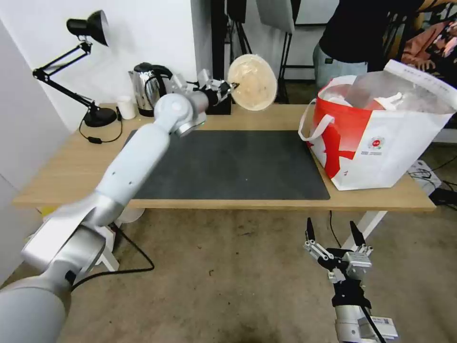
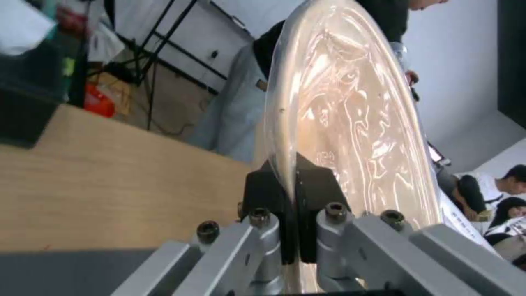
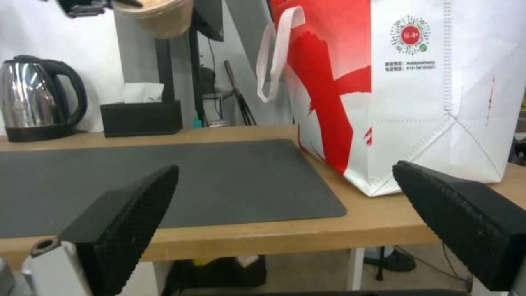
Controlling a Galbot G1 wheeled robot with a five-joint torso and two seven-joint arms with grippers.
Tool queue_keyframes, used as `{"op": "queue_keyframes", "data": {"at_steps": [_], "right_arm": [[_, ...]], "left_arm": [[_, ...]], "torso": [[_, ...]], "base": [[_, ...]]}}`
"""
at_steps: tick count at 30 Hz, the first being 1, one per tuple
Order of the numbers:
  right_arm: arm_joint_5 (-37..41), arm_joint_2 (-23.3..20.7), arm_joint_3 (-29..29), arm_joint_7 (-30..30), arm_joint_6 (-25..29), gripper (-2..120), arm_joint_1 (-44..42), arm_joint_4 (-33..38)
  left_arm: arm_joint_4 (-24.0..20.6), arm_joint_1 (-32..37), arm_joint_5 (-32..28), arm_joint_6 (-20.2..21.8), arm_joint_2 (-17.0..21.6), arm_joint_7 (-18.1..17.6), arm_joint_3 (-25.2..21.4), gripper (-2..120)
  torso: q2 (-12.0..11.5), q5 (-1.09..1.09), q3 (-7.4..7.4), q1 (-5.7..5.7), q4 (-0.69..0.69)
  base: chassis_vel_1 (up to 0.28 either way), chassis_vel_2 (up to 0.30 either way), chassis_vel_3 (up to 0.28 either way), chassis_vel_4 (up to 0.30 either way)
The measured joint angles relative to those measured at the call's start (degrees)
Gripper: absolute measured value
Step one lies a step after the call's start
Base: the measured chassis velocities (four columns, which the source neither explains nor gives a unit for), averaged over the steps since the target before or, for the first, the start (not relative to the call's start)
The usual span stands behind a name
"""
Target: Pick up the trash from the table and place it into the takeout bag.
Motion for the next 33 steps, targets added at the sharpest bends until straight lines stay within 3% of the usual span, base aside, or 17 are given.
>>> {"op": "queue_keyframes", "data": {"at_steps": [3, 11, 22, 25, 33], "right_arm": [[0.0, 0.0, 0.0, 0.0, 0.0, 100, 0.0, 0.0], [0.0, 0.0, 0.0, 0.0, 0.0, 100, 0.0, 0.0], [0.0, 0.0, 0.0, 0.0, 0.0, 100, 0.0, 0.0], [0.0, 0.0, 0.0, 0.0, 0.0, 100, 0.0, 0.0], [0.0, 0.0, 0.0, 0.0, 0.0, 100, 0.0, 0.0]], "left_arm": [[3.4, -2.0, 1.0, -1.9, -2.3, 3.5, 1.5, 0], [7.5, -5.5, 1.2, -5.4, -5.3, 7.6, 4.1, 0], [12.2, -9.6, 0.2, -8.1, -8.6, 9.6, 7.0, 0], [16.3, -11.7, -0.2, -9.5, -11.1, 13.1, 7.9, 0], [18.3, -12.6, -0.3, -10.0, -12.9, 15.5, 8.0, 0]], "torso": [[0.0, 0.01, -0.01, 0.0, -0.02], [0.0, 0.01, -0.01, 0.0, 0.0], [0.0, 0.01, -0.01, 0.0, -0.01], [0.0, 0.01, 0.0, 0.0, -0.01], [0.0, 0.0, -0.01, 0.0, 0.0]], "base": [[0.0, 0.0, 0.0, 0.0], [0.0, 0.0, 0.0, 0.0], [0.0, 0.0, 0.0, 0.0], [0.0, 0.0, 0.0, 0.0], [0.0, 0.0, 0.0, 0.0]]}}
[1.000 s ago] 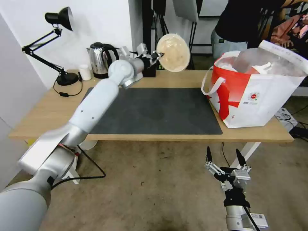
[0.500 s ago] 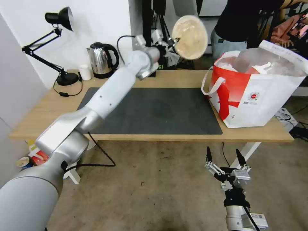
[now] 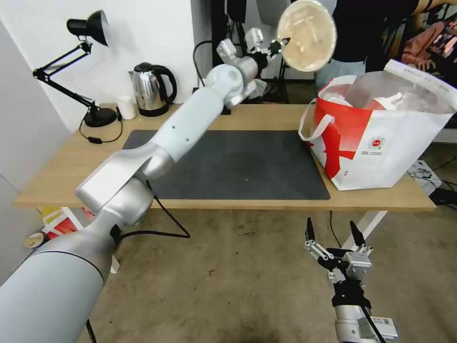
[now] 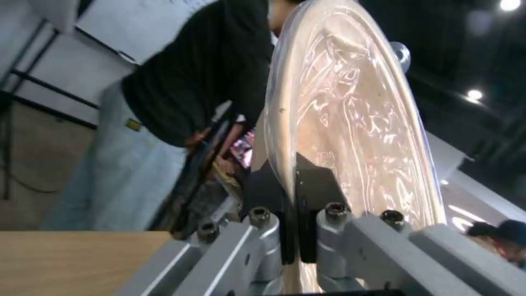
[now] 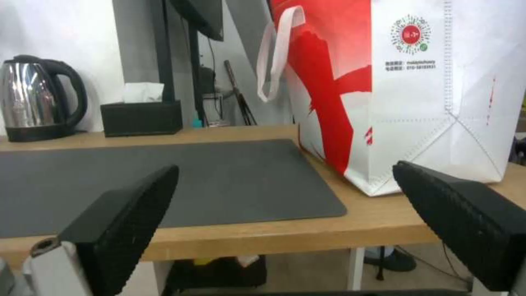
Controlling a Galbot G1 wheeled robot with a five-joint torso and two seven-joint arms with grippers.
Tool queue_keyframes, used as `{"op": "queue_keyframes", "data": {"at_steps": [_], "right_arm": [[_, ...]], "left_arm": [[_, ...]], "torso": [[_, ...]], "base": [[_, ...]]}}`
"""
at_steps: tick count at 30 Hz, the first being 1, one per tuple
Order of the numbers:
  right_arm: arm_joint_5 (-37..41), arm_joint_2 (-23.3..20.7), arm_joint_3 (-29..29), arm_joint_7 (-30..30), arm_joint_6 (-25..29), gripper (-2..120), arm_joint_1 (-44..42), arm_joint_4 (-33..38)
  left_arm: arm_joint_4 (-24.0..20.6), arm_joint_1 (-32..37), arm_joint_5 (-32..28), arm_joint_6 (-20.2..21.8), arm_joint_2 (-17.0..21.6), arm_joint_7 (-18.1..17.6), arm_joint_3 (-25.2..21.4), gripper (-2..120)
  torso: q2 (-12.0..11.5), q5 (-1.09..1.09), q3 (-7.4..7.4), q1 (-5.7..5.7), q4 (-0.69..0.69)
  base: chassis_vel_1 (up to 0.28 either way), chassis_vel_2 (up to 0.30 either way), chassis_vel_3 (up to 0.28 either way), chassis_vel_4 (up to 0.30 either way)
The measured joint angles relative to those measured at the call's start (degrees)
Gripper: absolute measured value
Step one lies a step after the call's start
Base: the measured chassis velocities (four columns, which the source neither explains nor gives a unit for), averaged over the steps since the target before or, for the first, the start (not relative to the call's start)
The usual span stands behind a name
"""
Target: Pick up the trash from the table and place it into the takeout bag.
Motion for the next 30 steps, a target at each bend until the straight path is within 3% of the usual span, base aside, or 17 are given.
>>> {"op": "queue_keyframes", "data": {"at_steps": [3, 9, 15, 18, 19, 22, 24, 27, 30], "right_arm": [[0.0, 0.0, 0.0, 0.0, 0.0, 100, 0.0, 0.0], [0.0, 0.0, 0.0, 0.0, 0.0, 100, 0.0, 0.0], [0.0, 0.0, 0.0, 0.0, 0.0, 100, 0.0, 0.0], [0.0, 0.0, 0.0, 0.0, 0.0, 100, 0.0, 0.0], [0.0, 0.0, 0.0, 0.0, 0.0, 100, 0.0, 0.0], [0.0, 0.0, 0.0, 0.0, 0.0, 100, 0.0, 0.0], [0.0, 0.0, 0.0, 0.0, 0.0, 100, 0.0, 0.0], [0.0, 0.0, 0.0, 0.0, 0.0, 100, 0.0, 0.0], [0.0, 0.0, 0.0, 0.0, 0.0, 100, 0.0, 0.0]], "left_arm": [[0.8, -0.2, 0.0, -0.2, -0.7, 0.9, 0.0, 0], [6.3, -2.2, -0.2, -1.0, -4.8, 6.4, 1.0, 0], [7.4, -3.0, -1.2, -1.6, -5.0, 11.3, 4.6, 0], [8.1, -3.1, -1.7, -1.5, -5.0, 20.0, 7.7, 0], [8.1, -3.1, -1.7, -1.5, -5.0, 20.0, 7.7, 0], [8.5, -2.8, -2.1, -1.6, -4.9, 25.6, 10.3, 0], [8.5, -2.7, -2.1, -1.6, -4.9, 26.6, 10.7, 0], [9.4, -2.3, -2.1, -2.0, -4.9, 32.9, 13.8, 0], [9.0, -2.0, -2.0, -2.6, -4.9, 34.3, 14.5, 0]], "torso": [[0.0, 0.0, 0.0, 0.0, 0.0], [0.0, 0.01, 0.0, 0.0, -0.02], [0.0, 0.0, 0.0, -0.01, 0.01], [0.0, 0.0, 0.0, -0.01, -0.01], [0.0, 0.0, 0.0, -0.01, -0.01], [0.0, 0.0, 0.0, -0.01, 0.0], [0.0, 0.0, 0.0, -0.01, 0.0], [0.0, 0.0, 0.0, -0.01, -0.01], [0.0, 0.0, 0.0, -0.01, 0.0]], "base": [[0.0, 0.0, 0.0, 0.0], [0.0, 0.0, 0.0, 0.0], [0.0, 0.0, 0.0, 0.0], [0.0, 0.0, 0.0, 0.0], [0.0, 0.0, 0.0, 0.0], [0.0, 0.0, 0.0, 0.0], [0.0, 0.0, 0.0, 0.0], [0.0, 0.0, 0.0, 0.0], [0.0, 0.0, 0.0, 0.0]]}}
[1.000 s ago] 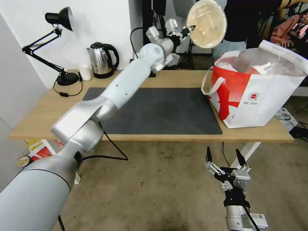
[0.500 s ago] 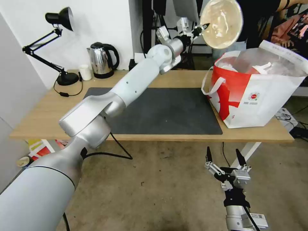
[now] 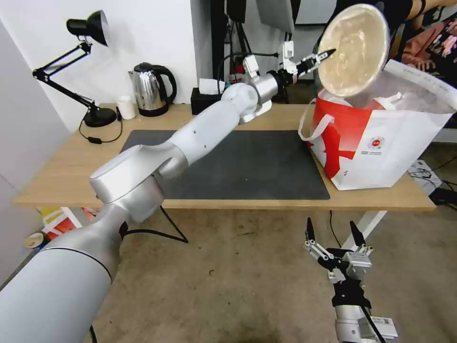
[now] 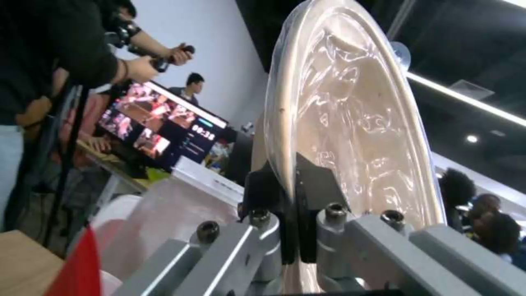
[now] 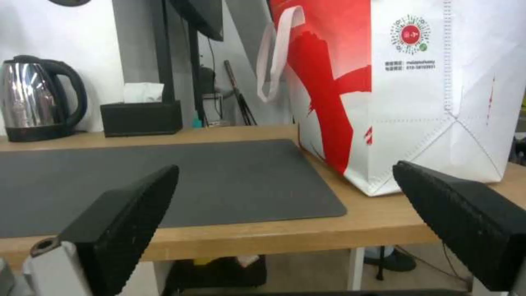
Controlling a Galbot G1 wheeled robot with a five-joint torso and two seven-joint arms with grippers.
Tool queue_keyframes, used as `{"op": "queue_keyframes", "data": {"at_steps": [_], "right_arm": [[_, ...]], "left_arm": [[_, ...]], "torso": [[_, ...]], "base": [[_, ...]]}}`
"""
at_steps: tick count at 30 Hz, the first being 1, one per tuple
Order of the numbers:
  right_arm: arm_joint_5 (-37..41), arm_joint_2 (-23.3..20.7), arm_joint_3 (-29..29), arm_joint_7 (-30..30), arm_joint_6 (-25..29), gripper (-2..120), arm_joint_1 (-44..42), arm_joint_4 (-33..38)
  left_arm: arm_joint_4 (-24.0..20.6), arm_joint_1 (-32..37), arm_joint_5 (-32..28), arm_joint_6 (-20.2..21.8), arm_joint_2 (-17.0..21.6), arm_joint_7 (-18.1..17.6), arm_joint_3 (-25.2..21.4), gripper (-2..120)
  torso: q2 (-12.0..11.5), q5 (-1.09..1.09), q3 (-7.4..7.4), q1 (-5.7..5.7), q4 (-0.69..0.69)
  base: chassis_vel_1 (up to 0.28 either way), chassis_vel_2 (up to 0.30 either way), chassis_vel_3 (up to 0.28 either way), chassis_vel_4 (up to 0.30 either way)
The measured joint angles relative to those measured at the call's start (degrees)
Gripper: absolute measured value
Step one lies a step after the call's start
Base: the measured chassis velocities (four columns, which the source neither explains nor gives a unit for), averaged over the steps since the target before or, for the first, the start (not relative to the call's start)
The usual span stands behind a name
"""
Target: Pick up the trash from the table and place it into the takeout bag.
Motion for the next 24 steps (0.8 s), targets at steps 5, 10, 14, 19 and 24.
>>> {"op": "queue_keyframes", "data": {"at_steps": [5, 10, 14, 19, 24], "right_arm": [[0.0, 0.0, 0.0, 0.0, 0.0, 100, 0.0, 0.0], [0.0, 0.0, 0.0, 0.0, 0.0, 100, 0.0, 0.0], [0.0, 0.0, 0.0, 0.0, 0.0, 100, 0.0, 0.0], [0.0, 0.0, 0.0, 0.0, 0.0, 100, 0.0, 0.0], [0.0, 0.0, 0.0, 0.0, 0.0, 100, 0.0, 0.0]], "left_arm": [[-0.9, 1.3, 0.6, -1.1, 0.0, 1.1, 2.1, 0], [-1.0, 1.9, 0.9, -1.2, 0.0, 1.3, 3.5, 0], [0.2, 1.9, 1.0, -1.1, 0.0, 1.1, 3.7, 0], [1.3, 1.5, 1.6, 0.5, 0.0, 1.0, 3.7, 0], [2.3, 1.4, 1.9, 1.4, 0.0, 0.7, 3.3, 0]], "torso": [[0.0, 0.0, 0.0, 0.0, -0.01], [0.0, 0.0, 0.0, 0.0, -0.01], [0.0, 0.0, 0.0, 0.0, -0.01], [0.0, 0.0, 0.0, 0.0, 0.0], [0.0, 0.0, 0.0, 0.0, -0.01]], "base": [[0.0, 0.0, 0.0, 0.0], [0.0, 0.0, 0.0, 0.0], [0.0, 0.0, 0.0, 0.0], [0.0, 0.0, 0.0, 0.0], [0.0, 0.0, 0.0, 0.0]]}}
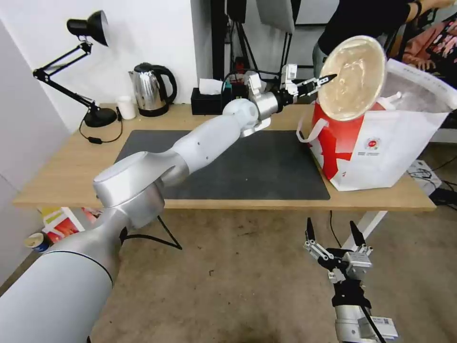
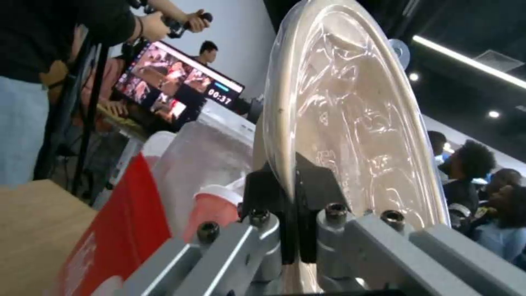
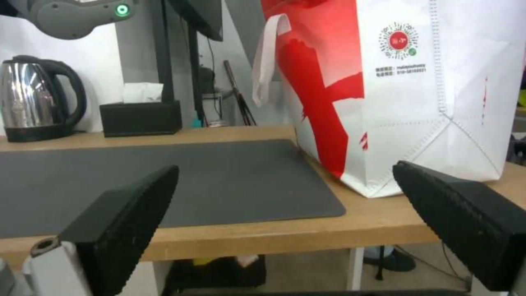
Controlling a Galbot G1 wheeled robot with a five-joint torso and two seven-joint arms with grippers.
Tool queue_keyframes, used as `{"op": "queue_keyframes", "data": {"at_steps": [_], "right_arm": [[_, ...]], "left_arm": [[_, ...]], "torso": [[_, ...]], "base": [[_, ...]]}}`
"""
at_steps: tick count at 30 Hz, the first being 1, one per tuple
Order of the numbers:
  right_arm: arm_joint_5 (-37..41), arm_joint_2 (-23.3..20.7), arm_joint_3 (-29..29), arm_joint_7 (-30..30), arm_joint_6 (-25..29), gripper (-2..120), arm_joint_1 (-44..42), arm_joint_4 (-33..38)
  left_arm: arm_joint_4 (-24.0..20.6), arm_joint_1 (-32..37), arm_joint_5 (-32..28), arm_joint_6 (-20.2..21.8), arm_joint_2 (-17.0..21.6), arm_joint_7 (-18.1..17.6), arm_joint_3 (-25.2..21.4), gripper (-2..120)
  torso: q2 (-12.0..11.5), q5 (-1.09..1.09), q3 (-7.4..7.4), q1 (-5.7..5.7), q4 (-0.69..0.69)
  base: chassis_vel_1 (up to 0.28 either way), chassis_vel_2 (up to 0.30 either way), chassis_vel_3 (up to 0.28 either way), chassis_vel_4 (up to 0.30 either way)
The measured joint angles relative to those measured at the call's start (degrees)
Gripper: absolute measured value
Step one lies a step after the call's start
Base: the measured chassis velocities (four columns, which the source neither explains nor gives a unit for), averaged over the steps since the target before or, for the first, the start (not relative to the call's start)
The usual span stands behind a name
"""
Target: Pick up the trash from the table and place it into the takeout bag.
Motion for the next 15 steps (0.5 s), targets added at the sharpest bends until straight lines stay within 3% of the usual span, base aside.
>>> {"op": "queue_keyframes", "data": {"at_steps": [9, 15], "right_arm": [[0.0, 0.0, 0.0, 0.0, 0.0, 100, 0.0, 0.0], [0.0, 0.0, 0.0, 0.0, 0.0, 100, 0.0, 0.0]], "left_arm": [[1.1, -1.7, 0.6, 1.0, 0.1, -0.7, -2.2, 0], [1.2, -2.9, 0.3, 1.3, 0.0, -4.5, -4.1, 0]], "torso": [[0.0, 0.0, 0.0, 0.0, 0.0], [0.0, 0.0, 0.0, 0.0, 0.0]], "base": [[0.0, 0.0, 0.0, 0.0], [0.0, 0.0, 0.0, 0.0]]}}
